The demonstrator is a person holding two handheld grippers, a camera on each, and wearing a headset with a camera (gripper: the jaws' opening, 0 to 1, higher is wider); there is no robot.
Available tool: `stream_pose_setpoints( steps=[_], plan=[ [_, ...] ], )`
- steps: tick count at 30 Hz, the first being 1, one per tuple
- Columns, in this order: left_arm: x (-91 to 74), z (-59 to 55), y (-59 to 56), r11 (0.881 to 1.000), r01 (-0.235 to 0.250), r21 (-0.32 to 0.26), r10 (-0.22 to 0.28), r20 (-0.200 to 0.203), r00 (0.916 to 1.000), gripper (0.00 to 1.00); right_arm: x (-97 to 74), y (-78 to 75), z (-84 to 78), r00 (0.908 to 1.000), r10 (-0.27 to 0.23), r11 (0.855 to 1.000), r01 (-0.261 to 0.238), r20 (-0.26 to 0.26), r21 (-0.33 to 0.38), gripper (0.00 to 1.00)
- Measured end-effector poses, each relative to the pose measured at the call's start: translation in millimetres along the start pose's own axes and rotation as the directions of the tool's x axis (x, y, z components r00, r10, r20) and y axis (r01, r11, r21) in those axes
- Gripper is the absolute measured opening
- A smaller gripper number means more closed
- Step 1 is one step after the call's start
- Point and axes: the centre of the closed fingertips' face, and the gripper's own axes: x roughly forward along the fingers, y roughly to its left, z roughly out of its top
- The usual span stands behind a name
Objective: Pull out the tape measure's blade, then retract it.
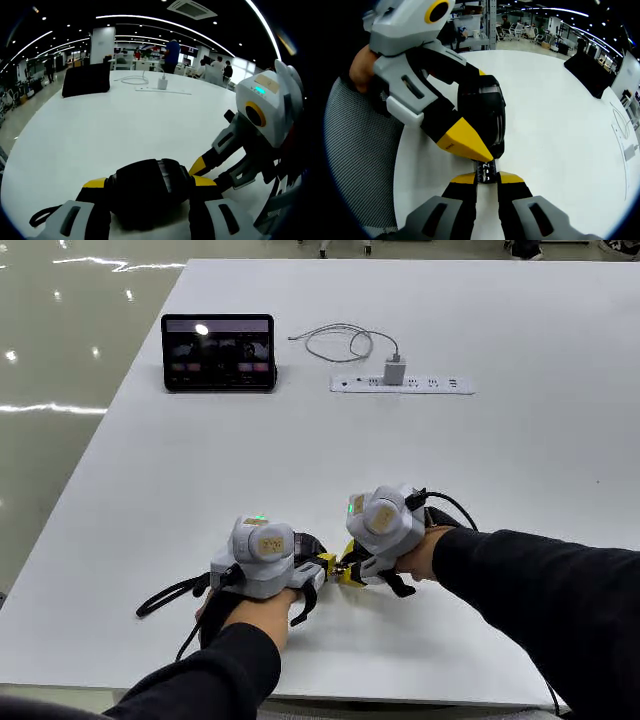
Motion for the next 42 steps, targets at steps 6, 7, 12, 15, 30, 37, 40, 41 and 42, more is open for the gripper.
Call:
stream_pose_setpoints(
  steps=[6, 7, 12, 15, 30, 37, 40, 41, 42],
  plan=[
    [-0.4, -0.1, 0.9, 1.0, 0.003, -0.001, -0.003, 0.001, 1.0, 0.59, 0.3, 0.2, 0.8, 1.0, 0.002, 1.0, -0.002, 0.007, 0.006, 0.11],
    [-0.1, 0.0, 1.4, 1.0, 0.002, 0.001, -0.002, 0.0, 1.0, 0.59, 0.1, 0.4, 0.6, 1.0, 0.003, 1.0, -0.003, 0.008, 0.005, 0.12],
    [-0.2, -0.3, 2.1, 1.0, 0.003, -0.001, -0.003, 0.0, 1.0, 0.59, -0.3, 1.0, -4.3, 1.0, 0.006, 1.0, -0.006, 0.001, -0.013, 0.12],
    [0.1, -0.4, 2.6, 1.0, 0.003, -0.002, -0.003, 0.001, 1.0, 0.59, -1.2, 0.5, -3.0, 0.9999, 0.002, 1.0, -0.002, 0.017, -0.003, 0.12],
    [-0.4, -1.0, 3.2, 1.0, 0.015, -0.018, -0.015, 0.0, 0.9999, 0.58, 4.4, -1.9, 3.1, 0.9989, -0.005, 1.0, 0.005, 0.047, 0.002, 0.1],
    [-0.6, -1.4, 2.3, 1.0, 0.02, -0.019, -0.02, -0.002, 0.9998, 0.59, 8.0, -1.3, 7.2, 0.9984, 0.0, 1.0, -0.001, 0.056, 0.007, 0.11],
    [-0.6, -1.6, 1.9, 1.0, 0.024, -0.017, -0.024, -0.003, 0.9997, 0.59, 10.7, -1.2, 10.0, 0.9981, 0.003, 1.0, -0.004, 0.062, 0.014, 0.11],
    [-0.5, -1.6, 1.7, 1.0, 0.025, -0.018, -0.025, -0.003, 0.9997, 0.59, 11.2, -1.0, 10.4, 0.9981, 0.004, 1.0, -0.005, 0.062, 0.014, 0.11],
    [-0.5, -1.7, 1.4, 0.999, 0.026, -0.018, -0.026, -0.003, 0.9997, 0.59, 12.0, -0.8, 11.7, 0.9979, 0.004, 1.0, -0.005, 0.064, 0.013, 0.11]
  ],
)
